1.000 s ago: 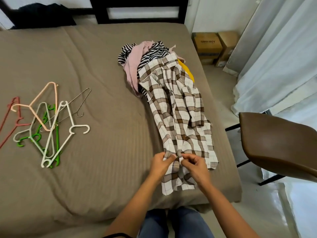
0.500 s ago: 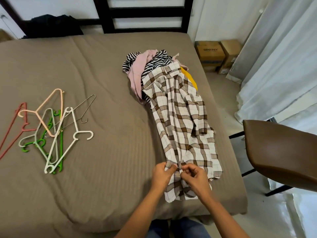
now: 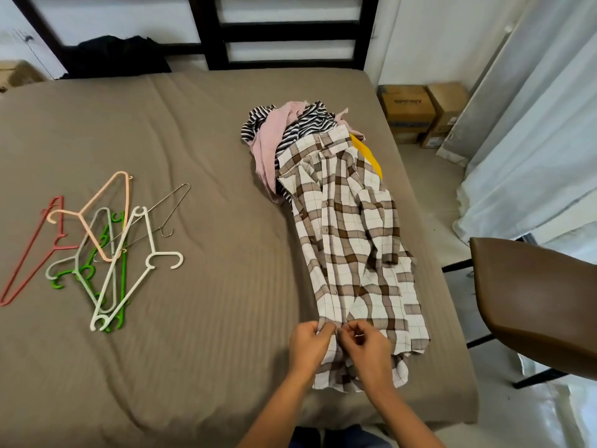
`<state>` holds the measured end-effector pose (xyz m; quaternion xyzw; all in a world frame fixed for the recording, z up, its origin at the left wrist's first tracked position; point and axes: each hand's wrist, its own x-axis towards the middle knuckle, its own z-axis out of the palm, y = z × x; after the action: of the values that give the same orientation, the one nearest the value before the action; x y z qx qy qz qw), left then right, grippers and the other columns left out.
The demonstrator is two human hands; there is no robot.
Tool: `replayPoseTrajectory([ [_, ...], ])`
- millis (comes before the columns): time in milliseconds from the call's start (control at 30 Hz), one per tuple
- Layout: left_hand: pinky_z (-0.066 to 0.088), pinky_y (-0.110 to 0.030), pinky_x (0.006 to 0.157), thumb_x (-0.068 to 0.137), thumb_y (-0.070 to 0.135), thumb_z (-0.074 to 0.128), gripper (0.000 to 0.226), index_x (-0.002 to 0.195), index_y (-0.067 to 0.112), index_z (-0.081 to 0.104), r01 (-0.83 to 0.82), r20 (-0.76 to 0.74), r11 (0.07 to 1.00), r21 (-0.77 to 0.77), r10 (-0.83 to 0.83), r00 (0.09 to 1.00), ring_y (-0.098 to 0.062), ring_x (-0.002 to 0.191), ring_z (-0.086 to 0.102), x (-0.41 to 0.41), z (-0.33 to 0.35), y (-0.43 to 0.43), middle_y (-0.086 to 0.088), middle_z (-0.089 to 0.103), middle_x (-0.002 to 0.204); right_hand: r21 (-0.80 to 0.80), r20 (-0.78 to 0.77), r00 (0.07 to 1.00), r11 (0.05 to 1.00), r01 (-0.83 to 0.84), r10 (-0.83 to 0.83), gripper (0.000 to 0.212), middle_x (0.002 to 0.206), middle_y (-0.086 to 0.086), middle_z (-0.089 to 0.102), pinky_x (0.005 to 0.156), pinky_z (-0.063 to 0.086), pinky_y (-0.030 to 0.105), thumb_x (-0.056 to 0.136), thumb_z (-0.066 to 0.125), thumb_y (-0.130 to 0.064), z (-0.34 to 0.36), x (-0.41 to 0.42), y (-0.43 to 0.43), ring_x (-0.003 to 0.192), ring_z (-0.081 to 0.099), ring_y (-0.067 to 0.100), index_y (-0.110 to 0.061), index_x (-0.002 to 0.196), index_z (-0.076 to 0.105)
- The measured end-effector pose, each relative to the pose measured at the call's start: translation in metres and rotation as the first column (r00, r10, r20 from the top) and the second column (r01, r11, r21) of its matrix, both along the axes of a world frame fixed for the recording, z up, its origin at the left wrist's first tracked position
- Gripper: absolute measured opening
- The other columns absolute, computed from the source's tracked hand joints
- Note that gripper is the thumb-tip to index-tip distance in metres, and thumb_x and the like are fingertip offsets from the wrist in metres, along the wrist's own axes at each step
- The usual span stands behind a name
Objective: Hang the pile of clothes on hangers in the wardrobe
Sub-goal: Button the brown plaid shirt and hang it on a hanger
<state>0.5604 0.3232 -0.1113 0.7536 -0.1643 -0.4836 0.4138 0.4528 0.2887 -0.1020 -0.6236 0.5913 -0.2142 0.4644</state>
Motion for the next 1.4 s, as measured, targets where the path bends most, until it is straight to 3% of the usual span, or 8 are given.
replayPoseTrajectory([
  [100, 0.050, -0.032, 0.055, 0.081, 0.025, 0.069, 0.032, 0.051, 0.019, 0.060, -0.029, -0.059, 1.000, -0.001, 0.029, 0.998, -0.010, 0.054, 0.056, 0.000, -0.002, -0.001, 0.004, 0.058, 0.052, -0.112, -0.099, 0.995, 0.993, -0.036, 0.025, 0.010, 0.071, -0.006, 0.062, 0.061, 0.051, 0.022, 0.086, 0.066, -0.018, -0.002, 0.004, 0.005, 0.065, 0.060, 0.008, -0.020, 0.078, 0.062],
  [233, 0.057, -0.048, 0.072, 0.083, 0.029, 0.065, 0.015, 0.072, 0.019, 0.068, -0.028, -0.071, 1.000, -0.013, 0.027, 0.997, -0.027, 0.080, 0.068, 0.001, -0.005, 0.000, -0.005, 0.071, 0.077, -0.220, -0.157, 0.986, 0.971, -0.098, 0.064, 0.004, 0.076, -0.007, 0.060, 0.064, 0.052, 0.029, 0.087, 0.065, -0.019, -0.005, 0.008, 0.008, 0.069, 0.058, 0.009, -0.017, 0.084, 0.063],
  [533, 0.057, -0.040, 0.079, 0.085, 0.011, 0.065, 0.006, 0.082, 0.015, 0.068, -0.157, -0.112, 0.988, 0.009, 0.157, 0.981, -0.018, 0.081, 0.070, -0.005, -0.005, -0.007, -0.002, 0.074, 0.081, -0.384, -0.141, 0.989, 0.918, -0.093, 0.041, 0.011, 0.074, -0.011, 0.050, 0.057, 0.041, 0.017, 0.083, 0.068, -0.007, -0.016, 0.012, 0.015, 0.058, 0.050, 0.006, -0.013, 0.082, 0.059],
  [733, 0.057, -0.032, 0.073, 0.079, 0.011, 0.069, 0.008, 0.083, 0.017, 0.066, -0.057, -0.003, 0.998, 0.012, 0.057, 0.998, -0.013, 0.078, 0.068, -0.004, -0.002, -0.009, 0.000, 0.072, 0.081, -0.253, -0.004, 1.000, 0.968, 0.000, -0.001, 0.030, 0.077, -0.006, 0.057, 0.062, 0.042, 0.006, 0.082, 0.068, -0.001, -0.028, 0.007, 0.023, 0.080, 0.056, 0.003, -0.027, 0.082, 0.053],
  [900, 0.056, -0.034, 0.075, 0.080, 0.020, 0.071, 0.008, 0.080, 0.022, 0.063, -0.035, 0.067, 0.999, -0.036, 0.038, 0.997, -0.012, 0.077, 0.067, 0.000, -0.008, -0.008, 0.003, 0.071, 0.080, -0.132, 0.087, 0.995, 0.989, 0.067, -0.056, 0.017, 0.078, -0.003, 0.061, 0.064, 0.049, 0.022, 0.086, 0.064, -0.008, -0.021, 0.011, 0.016, 0.073, 0.059, 0.013, -0.024, 0.081, 0.060],
  [1200, 0.056, -0.036, 0.076, 0.079, 0.022, 0.075, 0.009, 0.082, 0.019, 0.067, -0.207, -0.058, 0.974, 0.092, 0.213, 0.975, -0.014, 0.080, 0.067, -0.002, -0.012, -0.006, 0.004, 0.071, 0.081, -0.347, -0.152, 0.986, 0.930, -0.123, 0.074, 0.004, 0.079, -0.006, 0.056, 0.062, 0.047, 0.023, 0.088, 0.062, -0.016, -0.019, 0.011, 0.014, 0.066, 0.056, 0.009, -0.012, 0.088, 0.062],
  [1300, 0.057, -0.050, 0.077, 0.080, 0.021, 0.074, 0.010, 0.086, 0.019, 0.065, -0.230, -0.171, 0.967, 0.114, 0.247, 0.954, -0.019, 0.083, 0.067, -0.001, -0.016, -0.001, 0.000, 0.072, 0.083, -0.294, -0.137, 0.982, 0.942, -0.163, 0.127, 0.013, 0.081, -0.006, 0.058, 0.065, 0.049, 0.020, 0.088, 0.059, -0.026, -0.018, 0.007, 0.011, 0.069, 0.058, 0.007, -0.014, 0.088, 0.065],
  [1400, 0.055, -0.051, 0.080, 0.081, 0.016, 0.072, 0.014, 0.081, 0.016, 0.058, -0.224, -0.177, 0.972, 0.065, 0.232, 0.956, -0.024, 0.086, 0.067, -0.001, -0.022, 0.003, -0.005, 0.070, 0.083, -0.135, -0.059, 0.991, 0.983, -0.128, 0.121, 0.011, 0.076, -0.008, 0.061, 0.063, 0.046, 0.010, 0.084, 0.069, -0.015, -0.009, 0.006, 0.002, 0.070, 0.059, 0.004, -0.024, 0.080, 0.063],
])
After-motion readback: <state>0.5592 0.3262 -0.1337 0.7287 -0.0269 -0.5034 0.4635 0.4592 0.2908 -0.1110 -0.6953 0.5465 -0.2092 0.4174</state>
